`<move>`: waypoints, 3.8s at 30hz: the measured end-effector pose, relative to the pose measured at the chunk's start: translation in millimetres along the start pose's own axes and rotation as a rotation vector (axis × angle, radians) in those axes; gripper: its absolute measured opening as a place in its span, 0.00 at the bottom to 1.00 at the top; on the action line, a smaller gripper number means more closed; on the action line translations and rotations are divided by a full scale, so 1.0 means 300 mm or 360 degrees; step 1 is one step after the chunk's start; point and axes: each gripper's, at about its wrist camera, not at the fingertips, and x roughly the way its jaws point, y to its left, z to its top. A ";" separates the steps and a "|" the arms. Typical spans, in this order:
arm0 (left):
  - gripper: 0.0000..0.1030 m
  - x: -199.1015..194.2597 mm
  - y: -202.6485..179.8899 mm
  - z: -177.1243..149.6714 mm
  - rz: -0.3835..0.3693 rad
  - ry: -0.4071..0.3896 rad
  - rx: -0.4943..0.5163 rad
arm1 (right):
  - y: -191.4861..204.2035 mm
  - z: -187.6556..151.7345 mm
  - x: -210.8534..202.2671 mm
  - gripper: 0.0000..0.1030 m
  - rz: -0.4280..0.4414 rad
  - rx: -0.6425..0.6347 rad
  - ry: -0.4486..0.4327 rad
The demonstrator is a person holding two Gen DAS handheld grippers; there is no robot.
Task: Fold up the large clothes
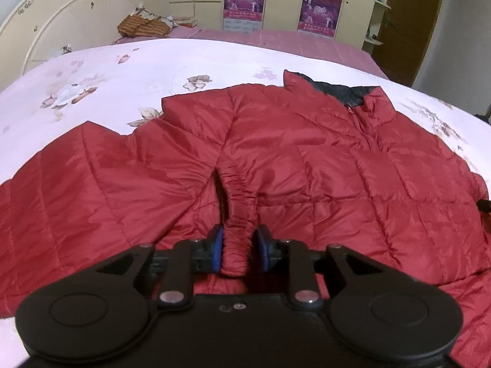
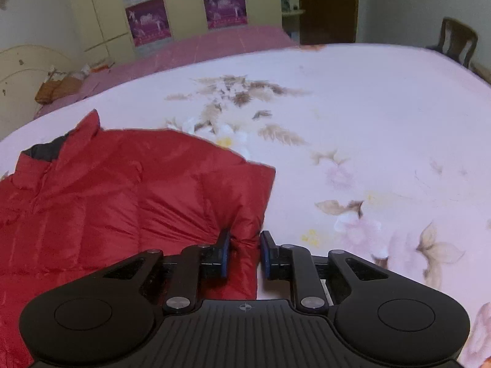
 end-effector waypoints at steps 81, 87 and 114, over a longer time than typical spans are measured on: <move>0.77 -0.330 0.267 -0.094 0.0329 -0.0064 -0.0334 | 0.332 -0.159 -0.166 0.62 0.0155 -0.0481 -0.0130; 0.77 -0.379 0.490 -0.174 0.0345 -0.0040 -0.0535 | 0.496 -0.186 -0.239 0.62 0.0263 -0.0488 -0.0131; 0.38 -0.461 1.148 -0.430 0.0451 -0.0291 -0.1366 | 1.007 -0.253 -0.177 0.93 0.0359 -0.0626 -0.0174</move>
